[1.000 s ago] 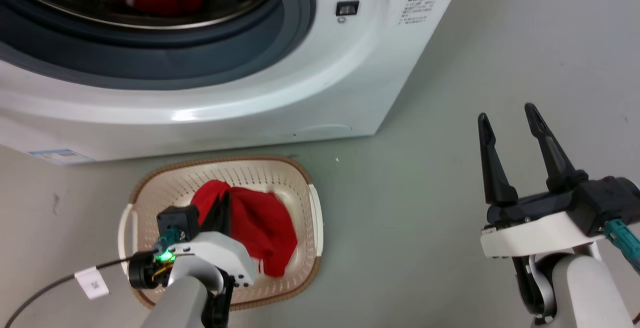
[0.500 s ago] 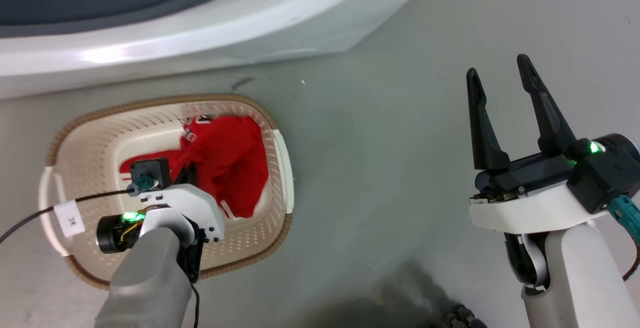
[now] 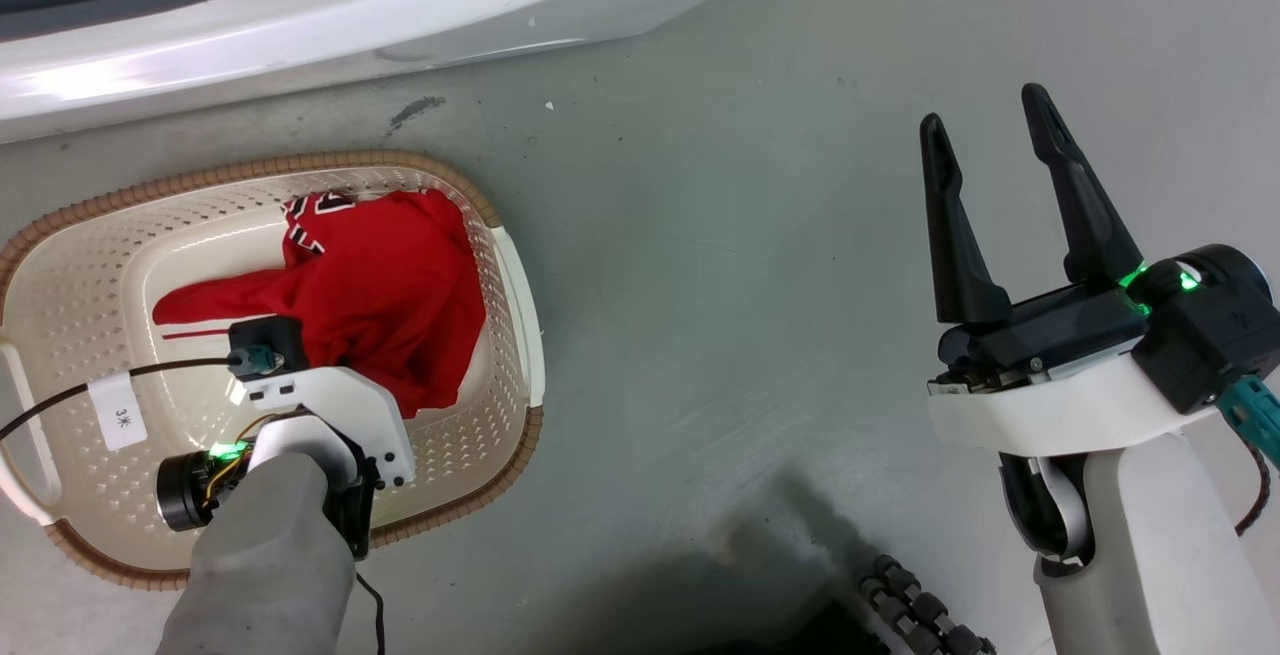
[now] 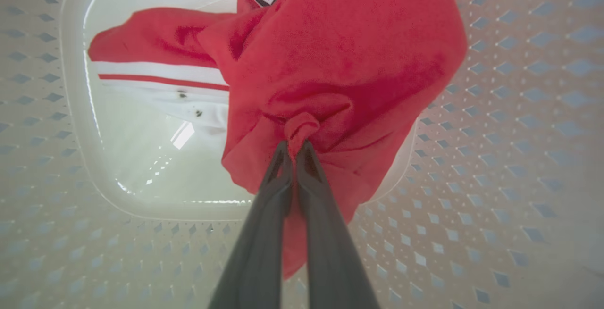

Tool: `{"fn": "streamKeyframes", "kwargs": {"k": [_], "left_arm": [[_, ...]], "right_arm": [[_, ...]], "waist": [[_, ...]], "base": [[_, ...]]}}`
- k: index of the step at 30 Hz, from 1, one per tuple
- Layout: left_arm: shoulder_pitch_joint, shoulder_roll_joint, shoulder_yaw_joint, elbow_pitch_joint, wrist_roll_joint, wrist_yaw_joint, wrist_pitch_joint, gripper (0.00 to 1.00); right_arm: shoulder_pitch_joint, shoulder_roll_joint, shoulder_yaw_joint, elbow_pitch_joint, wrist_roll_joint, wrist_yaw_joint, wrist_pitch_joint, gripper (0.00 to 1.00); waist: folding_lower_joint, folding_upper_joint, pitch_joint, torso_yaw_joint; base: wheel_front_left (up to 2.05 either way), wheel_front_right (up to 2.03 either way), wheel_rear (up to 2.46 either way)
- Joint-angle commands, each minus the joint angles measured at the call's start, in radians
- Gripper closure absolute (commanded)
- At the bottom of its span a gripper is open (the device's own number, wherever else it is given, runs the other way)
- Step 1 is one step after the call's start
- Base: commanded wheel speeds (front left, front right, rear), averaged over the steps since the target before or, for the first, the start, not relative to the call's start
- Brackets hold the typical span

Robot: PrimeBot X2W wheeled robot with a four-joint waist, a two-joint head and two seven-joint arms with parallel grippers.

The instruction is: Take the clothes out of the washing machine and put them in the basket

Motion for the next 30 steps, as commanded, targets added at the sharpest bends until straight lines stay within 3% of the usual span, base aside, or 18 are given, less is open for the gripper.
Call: {"fn": "streamKeyframes", "kwargs": {"k": [1,2,3,4,16,27,28,30], "left_arm": [[-0.009,0.001,0.002,0.005,-0.005,0.006,-0.004,1.00],[-0.007,0.000,0.002,0.006,-0.005,0.007,-0.006,0.68],[-0.004,-0.002,0.004,0.007,-0.010,0.012,-0.014,0.12],[0.000,-0.005,0.002,0.007,-0.008,0.014,-0.022,0.00],[0.119,-0.061,0.042,-0.025,-0.057,-0.052,-0.091,0.00],[0.316,-0.087,0.161,-0.376,0.025,-0.049,-0.091,0.00],[0.364,-0.101,0.192,-0.477,0.070,-0.054,-0.091,0.00],[0.396,-0.109,0.206,-0.544,0.100,-0.061,-0.091,0.00]], "right_arm": [[-0.017,0.002,0.001,-0.004,0.005,-0.001,-0.004,0.00],[-0.018,0.002,0.001,-0.002,0.005,-0.001,-0.004,0.00],[-0.018,0.002,0.000,0.001,0.005,-0.001,-0.004,0.00],[-0.018,0.002,-0.001,0.004,0.003,-0.001,-0.004,0.00],[0.065,0.002,-0.042,0.076,-0.053,-0.001,-0.003,0.00],[0.156,0.002,-0.095,0.115,-0.095,-0.001,0.017,0.00],[0.178,0.002,-0.103,0.116,-0.099,-0.001,0.030,0.00],[0.196,0.002,-0.113,0.116,-0.102,-0.001,0.036,0.00]], "waist": [[-0.0002,0.0000,0.000,0.000],[-0.0002,0.0000,-0.003,0.001],[-0.0002,0.0000,-0.008,0.004],[-0.0002,0.0000,-0.017,0.007],[-0.0002,0.0000,-0.276,0.101],[-0.0002,0.0000,-0.489,0.185],[-0.0002,0.0000,-0.537,0.204],[-0.0002,0.0000,-0.566,0.218]], "base": [[0.00,0.00,0.00],[0.00,0.00,0.00],[0.00,0.00,0.00],[0.00,0.00,0.00],[0.00,0.00,0.00],[0.00,0.00,0.00],[0.00,0.00,0.00],[0.00,0.00,0.00]]}}
